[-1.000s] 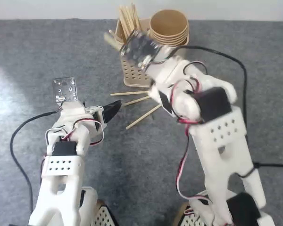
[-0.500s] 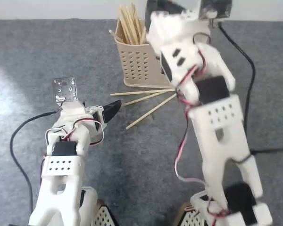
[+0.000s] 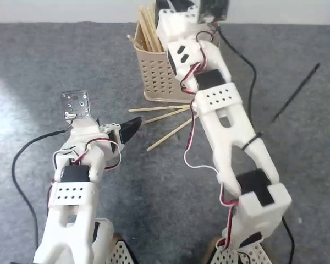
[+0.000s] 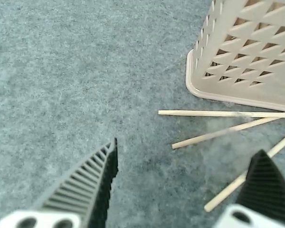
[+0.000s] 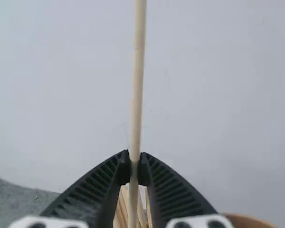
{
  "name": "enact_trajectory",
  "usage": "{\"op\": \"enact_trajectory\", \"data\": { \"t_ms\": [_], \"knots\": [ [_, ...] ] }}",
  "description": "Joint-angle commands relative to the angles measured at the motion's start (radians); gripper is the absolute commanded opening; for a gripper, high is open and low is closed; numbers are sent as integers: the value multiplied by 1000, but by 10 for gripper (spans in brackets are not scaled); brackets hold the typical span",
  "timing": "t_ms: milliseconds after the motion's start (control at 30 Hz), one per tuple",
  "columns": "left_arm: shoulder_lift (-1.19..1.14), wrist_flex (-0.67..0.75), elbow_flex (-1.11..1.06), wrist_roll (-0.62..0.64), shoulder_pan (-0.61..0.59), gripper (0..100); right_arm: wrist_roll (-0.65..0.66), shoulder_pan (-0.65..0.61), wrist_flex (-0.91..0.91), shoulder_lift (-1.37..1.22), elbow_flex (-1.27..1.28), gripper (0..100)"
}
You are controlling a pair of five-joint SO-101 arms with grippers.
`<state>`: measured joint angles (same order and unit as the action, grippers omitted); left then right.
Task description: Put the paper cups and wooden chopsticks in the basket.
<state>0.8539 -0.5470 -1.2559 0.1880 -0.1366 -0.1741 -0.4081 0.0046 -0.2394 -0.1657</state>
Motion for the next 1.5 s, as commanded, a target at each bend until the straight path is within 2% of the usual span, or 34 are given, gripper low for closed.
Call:
{"op": "enact_trajectory", "data": {
  "t_ms": [0,100,333,633,800,933,1100,1233,1367,1467],
  "knots": [
    [31,21,10,12,-8,404,37,10,-25,-5,-23,143],
    [31,21,10,12,-8,404,32,8,35,5,-23,190],
    [31,21,10,12,-5,404,31,8,277,182,-23,191],
    [29,21,10,14,40,404,29,10,1073,627,-18,191],
    [28,14,36,14,97,404,25,50,1333,737,-17,191],
    [14,-66,102,14,138,404,-17,113,1498,779,-17,191],
    [-158,-86,186,3,226,404,-20,137,1739,826,-6,190],
    [-361,-89,297,-84,302,404,-21,137,1767,905,190,190],
    [-565,-91,423,-143,338,404,-15,142,1604,1053,523,190],
    [-707,-103,522,-172,331,404,-17,225,1434,1175,733,190]
  ]
}}
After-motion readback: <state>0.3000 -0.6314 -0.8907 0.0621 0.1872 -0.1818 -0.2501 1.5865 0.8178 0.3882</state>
